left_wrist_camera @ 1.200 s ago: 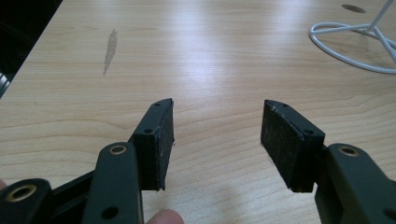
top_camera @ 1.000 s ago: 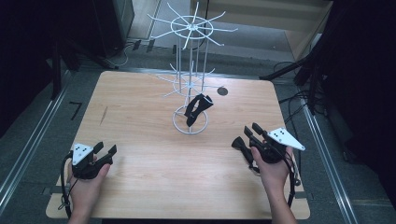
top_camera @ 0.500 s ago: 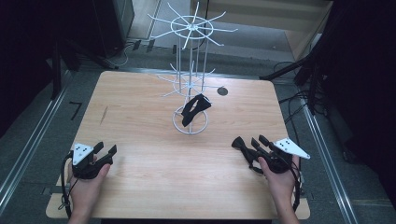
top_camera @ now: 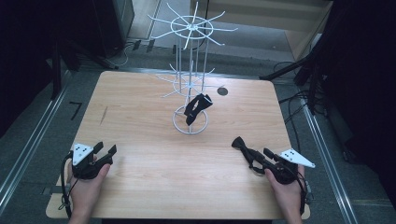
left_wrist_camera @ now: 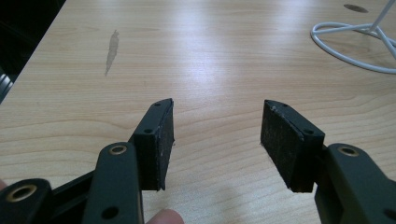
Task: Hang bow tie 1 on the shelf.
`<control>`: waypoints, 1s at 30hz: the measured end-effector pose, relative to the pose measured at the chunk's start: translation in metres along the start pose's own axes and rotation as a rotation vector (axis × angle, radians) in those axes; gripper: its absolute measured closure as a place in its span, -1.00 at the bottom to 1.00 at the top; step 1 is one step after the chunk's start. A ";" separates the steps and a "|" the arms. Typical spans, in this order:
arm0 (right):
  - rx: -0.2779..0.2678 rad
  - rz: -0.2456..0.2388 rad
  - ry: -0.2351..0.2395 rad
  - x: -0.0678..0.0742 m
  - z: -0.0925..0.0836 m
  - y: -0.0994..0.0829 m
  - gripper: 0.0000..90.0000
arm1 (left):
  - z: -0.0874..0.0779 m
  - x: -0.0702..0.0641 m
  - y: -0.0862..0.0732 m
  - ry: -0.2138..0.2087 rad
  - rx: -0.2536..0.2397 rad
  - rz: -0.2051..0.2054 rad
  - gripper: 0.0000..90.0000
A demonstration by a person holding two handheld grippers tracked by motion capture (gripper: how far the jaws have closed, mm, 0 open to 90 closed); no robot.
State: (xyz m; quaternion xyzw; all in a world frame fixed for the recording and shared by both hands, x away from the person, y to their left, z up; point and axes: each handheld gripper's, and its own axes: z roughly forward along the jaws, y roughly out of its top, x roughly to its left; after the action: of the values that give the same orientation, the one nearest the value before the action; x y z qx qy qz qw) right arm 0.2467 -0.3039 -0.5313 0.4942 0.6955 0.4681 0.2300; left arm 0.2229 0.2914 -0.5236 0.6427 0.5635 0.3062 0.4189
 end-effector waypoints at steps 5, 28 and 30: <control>0.019 -0.004 0.018 -0.002 -0.001 0.002 0.47 | 0.000 0.000 0.000 0.000 0.003 0.002 0.02; 0.187 0.008 -0.018 0.018 0.041 0.006 0.19 | 0.000 -0.001 0.000 -0.001 0.004 0.012 0.03; 0.200 0.006 -0.019 0.017 0.042 0.004 0.27 | 0.000 -0.001 0.000 -0.002 0.004 0.013 0.03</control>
State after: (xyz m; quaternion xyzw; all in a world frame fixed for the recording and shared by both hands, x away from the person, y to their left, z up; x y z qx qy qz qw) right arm 0.2745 -0.2702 -0.5442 0.5211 0.7351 0.3923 0.1848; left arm 0.2229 0.2907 -0.5235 0.6475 0.5596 0.3071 0.4162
